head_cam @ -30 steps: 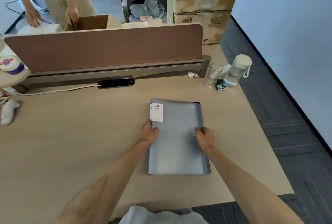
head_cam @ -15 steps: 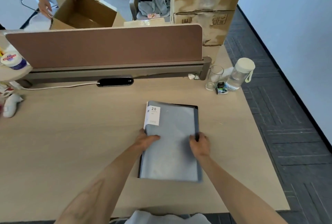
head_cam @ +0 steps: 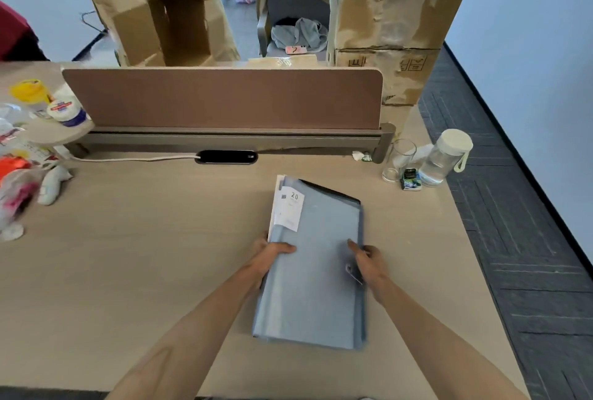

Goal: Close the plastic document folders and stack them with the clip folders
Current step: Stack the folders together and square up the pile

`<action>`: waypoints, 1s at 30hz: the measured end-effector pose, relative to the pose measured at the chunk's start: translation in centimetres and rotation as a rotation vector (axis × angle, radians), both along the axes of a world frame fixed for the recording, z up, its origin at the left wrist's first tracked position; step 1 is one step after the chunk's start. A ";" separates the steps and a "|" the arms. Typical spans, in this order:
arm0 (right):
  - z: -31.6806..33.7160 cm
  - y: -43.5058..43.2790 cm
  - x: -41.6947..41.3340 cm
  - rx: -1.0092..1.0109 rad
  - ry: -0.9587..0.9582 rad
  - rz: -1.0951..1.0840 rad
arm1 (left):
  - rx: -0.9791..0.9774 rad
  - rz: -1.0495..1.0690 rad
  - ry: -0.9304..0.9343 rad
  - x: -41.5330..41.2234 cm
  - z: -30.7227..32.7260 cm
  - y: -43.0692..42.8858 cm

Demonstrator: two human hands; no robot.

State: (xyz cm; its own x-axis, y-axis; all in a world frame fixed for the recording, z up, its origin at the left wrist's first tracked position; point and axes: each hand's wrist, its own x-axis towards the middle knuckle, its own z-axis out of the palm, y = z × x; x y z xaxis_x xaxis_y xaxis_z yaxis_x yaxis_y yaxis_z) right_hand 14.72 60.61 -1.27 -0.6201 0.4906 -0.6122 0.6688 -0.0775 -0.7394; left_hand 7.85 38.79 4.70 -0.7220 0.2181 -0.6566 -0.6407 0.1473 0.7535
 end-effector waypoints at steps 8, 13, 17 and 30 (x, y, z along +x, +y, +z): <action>6.0 -1.2 -4.6 -0.181 0.295 -0.132 | 0.041 -0.021 0.210 -4.1 4.0 -3.2; 8.8 -2.4 -6.1 -0.070 0.471 -0.103 | 0.025 -0.080 0.441 -6.5 6.0 -4.2; 10.3 -4.1 -5.8 0.069 0.529 -0.075 | 0.033 -0.066 0.586 -7.7 6.6 -4.7; 9.5 -7.3 -4.3 0.072 0.481 -0.090 | 0.030 -0.225 0.505 -10.3 4.2 -6.9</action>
State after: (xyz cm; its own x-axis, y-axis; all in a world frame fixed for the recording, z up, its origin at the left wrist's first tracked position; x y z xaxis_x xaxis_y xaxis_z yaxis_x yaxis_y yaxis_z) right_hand 10.45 53.29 8.28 -0.7775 0.5856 -0.2293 0.2431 -0.0565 -0.9684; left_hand -2.45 31.85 8.90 -0.8789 0.4170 -0.2317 -0.1537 0.2123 0.9650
